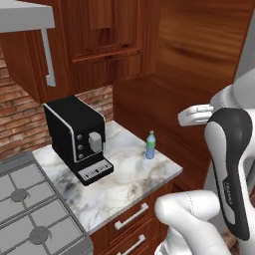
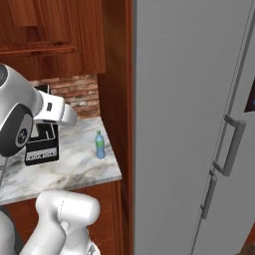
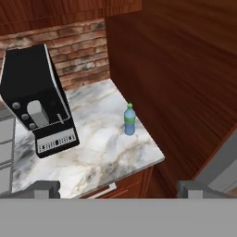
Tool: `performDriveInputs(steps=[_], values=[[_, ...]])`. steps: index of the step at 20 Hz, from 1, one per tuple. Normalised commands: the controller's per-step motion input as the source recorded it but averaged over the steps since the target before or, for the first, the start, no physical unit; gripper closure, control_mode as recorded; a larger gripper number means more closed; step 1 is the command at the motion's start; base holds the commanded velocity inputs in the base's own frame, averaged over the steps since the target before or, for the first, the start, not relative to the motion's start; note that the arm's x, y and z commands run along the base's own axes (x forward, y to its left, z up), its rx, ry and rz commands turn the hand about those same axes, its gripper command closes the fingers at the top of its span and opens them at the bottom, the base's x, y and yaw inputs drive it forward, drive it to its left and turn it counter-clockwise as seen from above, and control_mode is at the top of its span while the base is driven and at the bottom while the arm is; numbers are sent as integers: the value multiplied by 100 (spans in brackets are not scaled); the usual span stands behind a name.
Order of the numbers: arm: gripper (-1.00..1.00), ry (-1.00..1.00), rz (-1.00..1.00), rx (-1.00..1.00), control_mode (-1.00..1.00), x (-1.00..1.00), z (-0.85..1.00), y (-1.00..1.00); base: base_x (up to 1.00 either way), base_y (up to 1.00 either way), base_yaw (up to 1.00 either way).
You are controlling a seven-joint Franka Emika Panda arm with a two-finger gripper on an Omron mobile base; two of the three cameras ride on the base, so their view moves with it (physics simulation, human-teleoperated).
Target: Place the drinks on the dining counter in a tight cluster.
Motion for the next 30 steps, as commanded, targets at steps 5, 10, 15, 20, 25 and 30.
performDriveInputs(steps=[5,10,15,20,25,30], values=[[-100,12,0,-3,-100,15,5,1,6,0,0],[-100,58,0,-20,-100,58,24,11,0,0,0],[-100,36,-1,-4,-100,18,-38,7,0,0,0],[-100,4,0,23,-100,29,-100,5,0,0,0],[-100,-7,-6,5,-100,80,-73,16,0,0,0],[-100,1,-23,-9,-100,74,-22,20,0,0,0]])
